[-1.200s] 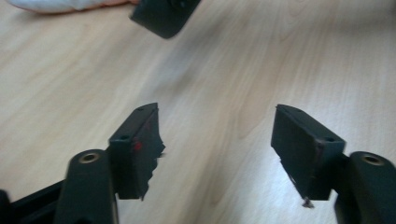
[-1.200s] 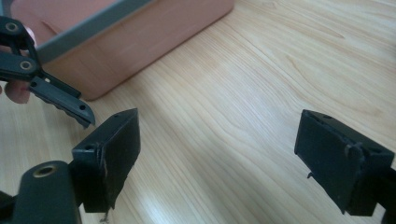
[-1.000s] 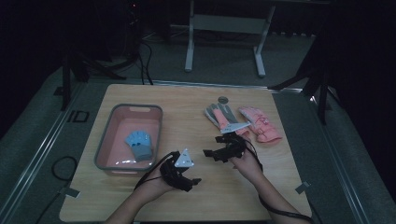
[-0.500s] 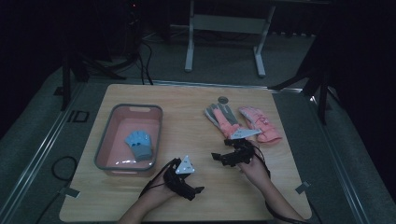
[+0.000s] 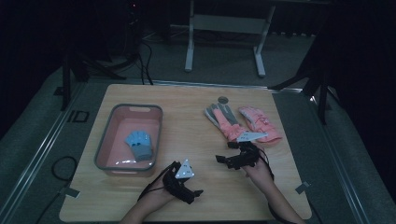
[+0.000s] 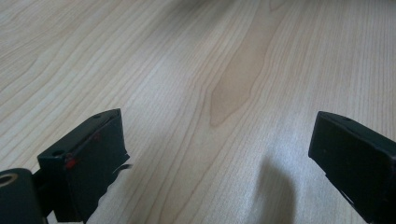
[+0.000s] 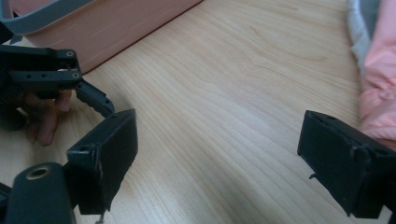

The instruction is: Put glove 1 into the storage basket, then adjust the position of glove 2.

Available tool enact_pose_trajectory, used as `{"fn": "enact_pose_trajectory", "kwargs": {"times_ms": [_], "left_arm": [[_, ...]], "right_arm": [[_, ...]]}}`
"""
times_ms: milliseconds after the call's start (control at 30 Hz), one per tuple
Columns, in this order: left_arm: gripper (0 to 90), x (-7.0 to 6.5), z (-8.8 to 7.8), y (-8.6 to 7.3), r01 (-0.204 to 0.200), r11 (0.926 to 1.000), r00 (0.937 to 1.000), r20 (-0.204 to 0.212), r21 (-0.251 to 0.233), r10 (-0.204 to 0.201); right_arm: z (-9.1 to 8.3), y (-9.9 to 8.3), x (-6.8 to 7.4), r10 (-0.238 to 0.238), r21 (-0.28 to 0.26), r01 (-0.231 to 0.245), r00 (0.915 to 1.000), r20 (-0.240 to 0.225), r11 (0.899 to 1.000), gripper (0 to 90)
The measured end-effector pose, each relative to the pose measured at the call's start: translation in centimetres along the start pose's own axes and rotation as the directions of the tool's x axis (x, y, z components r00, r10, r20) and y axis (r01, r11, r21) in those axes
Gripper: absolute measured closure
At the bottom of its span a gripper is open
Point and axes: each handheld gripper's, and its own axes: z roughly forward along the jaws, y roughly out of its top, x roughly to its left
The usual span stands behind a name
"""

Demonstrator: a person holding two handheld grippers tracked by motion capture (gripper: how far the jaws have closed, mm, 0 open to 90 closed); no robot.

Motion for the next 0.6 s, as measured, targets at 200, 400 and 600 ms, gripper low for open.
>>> {"fn": "enact_pose_trajectory", "kwargs": {"times_ms": [200, 400, 600], "left_arm": [[4.0, 0.0, 0.0, -0.2, -0.003, 1.0, 1.0, -0.002, 0.005, 0.003], [4.0, 0.1, -0.1, -0.2, 0.0, 1.0, 1.0, -0.001, 0.001, 0.0], [4.0, 0.0, -0.1, -0.2, -0.012, 0.9999, 0.9999, -0.004, -0.001, 0.012]], "right_arm": [[-0.7, 0.3, -0.6, 0.0, -0.009, 0.0, 0.9996, 0.028, 1.0, 11.5], [-1.1, 0.6, -1.1, -0.008, -0.012, 0.009, 0.9988, 0.049, 1.0, 15.1], [-1.6, 1.6, -3.0, -0.011, -0.021, 0.014, 0.9907, 0.136, 1.0, 39.7]]}}
